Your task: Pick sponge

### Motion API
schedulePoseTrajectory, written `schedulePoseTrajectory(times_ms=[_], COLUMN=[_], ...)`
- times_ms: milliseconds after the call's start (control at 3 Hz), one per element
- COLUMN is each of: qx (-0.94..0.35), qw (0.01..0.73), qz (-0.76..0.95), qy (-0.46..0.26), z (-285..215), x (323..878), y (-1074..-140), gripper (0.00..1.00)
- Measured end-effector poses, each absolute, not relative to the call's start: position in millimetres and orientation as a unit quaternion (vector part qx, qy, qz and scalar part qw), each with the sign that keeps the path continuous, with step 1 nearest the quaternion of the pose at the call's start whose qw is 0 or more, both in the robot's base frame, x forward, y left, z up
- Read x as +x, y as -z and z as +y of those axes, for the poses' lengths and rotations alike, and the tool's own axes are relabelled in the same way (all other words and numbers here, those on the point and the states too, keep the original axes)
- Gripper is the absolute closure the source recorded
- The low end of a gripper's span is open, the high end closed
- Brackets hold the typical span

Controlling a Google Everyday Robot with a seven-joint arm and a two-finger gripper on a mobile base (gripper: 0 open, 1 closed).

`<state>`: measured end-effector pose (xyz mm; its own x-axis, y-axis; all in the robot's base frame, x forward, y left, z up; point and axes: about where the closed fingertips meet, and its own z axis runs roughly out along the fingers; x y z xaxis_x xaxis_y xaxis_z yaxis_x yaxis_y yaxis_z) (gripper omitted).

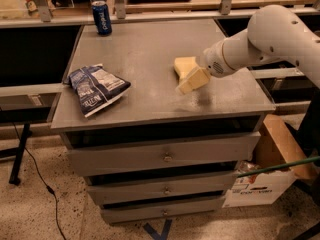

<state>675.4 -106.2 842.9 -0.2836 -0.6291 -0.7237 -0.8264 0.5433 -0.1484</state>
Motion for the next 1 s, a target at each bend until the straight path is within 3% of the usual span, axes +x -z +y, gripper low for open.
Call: schedulePoseTrajectory(times_ms=[333, 1000], qx=[-0.456, -0.459], qw=[0.380, 0.377], qz=[0.794, 0.797], qy=[-0.129, -0.111], z=[-104.9, -108.2], x=[674.9, 669.0], y=[-836.0, -831.7], gripper=[0.00, 0.41])
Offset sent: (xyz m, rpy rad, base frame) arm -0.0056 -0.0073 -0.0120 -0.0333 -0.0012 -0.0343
